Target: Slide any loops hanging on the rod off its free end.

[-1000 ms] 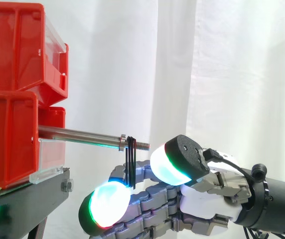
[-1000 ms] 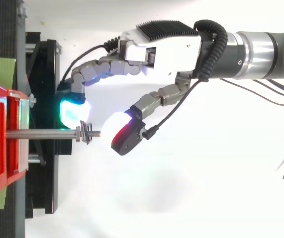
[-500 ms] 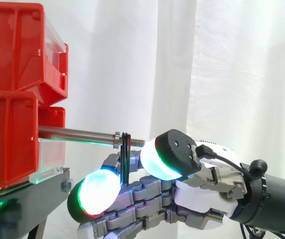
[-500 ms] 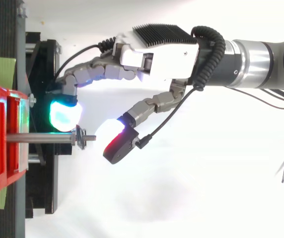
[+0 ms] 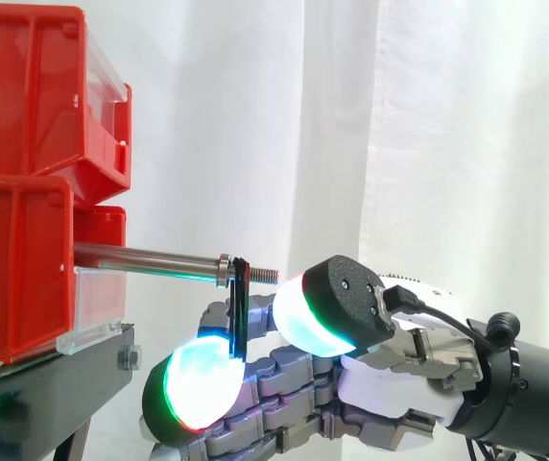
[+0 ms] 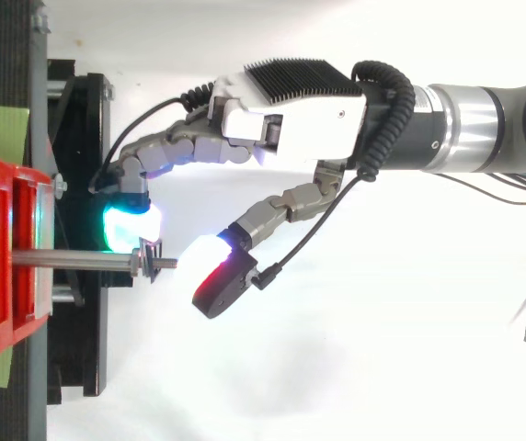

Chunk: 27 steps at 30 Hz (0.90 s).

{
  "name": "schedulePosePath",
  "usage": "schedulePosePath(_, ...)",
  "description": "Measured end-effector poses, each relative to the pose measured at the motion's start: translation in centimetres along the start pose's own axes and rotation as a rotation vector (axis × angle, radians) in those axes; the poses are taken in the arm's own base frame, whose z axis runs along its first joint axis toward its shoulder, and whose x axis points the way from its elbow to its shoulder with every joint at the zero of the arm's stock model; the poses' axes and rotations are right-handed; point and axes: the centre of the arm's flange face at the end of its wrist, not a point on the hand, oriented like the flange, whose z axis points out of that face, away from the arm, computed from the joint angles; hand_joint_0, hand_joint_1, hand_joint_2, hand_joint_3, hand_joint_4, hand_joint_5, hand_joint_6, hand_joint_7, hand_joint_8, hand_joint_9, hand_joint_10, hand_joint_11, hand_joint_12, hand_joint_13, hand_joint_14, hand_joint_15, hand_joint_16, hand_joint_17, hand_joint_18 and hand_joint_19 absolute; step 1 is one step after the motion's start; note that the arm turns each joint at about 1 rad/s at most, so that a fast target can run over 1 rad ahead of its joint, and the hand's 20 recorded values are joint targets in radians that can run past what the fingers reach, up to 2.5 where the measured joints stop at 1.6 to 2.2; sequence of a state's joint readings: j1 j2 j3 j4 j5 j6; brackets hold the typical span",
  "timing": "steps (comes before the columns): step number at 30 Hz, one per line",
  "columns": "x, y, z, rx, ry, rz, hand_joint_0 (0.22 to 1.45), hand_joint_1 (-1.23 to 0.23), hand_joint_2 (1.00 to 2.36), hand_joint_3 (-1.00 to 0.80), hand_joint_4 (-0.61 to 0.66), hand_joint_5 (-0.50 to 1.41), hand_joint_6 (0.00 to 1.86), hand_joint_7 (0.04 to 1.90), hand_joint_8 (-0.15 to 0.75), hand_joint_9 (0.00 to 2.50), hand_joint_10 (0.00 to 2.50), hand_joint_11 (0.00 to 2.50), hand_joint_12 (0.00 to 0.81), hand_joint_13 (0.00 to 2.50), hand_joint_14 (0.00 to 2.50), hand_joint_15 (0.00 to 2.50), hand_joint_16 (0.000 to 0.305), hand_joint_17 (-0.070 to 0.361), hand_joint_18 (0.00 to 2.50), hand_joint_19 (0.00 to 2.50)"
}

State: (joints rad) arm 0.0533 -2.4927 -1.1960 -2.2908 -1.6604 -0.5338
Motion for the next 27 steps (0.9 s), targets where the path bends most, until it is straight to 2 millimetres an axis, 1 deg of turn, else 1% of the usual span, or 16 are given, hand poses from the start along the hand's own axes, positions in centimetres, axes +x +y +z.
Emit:
schedulePosePath(17,0.03,0.02,0.01,-0.002,0.001,0.0,0.57,-0.56,1.01,-0.39,0.26,-0.17,0.5,1.35,0.301,0.67,0.01,0.16,0.294,0.68,0.0,0.03,0.051,0.116,0.74,0.29)
schedulePosePath(27,0.03,0.18,0.16,-0.015,-0.005,-0.008,0.57,-0.56,1.01,-0.39,0.26,-0.17,0.5,1.33,0.302,0.67,0.01,0.16,0.293,0.68,0.0,0.03,0.052,0.116,0.74,0.3)
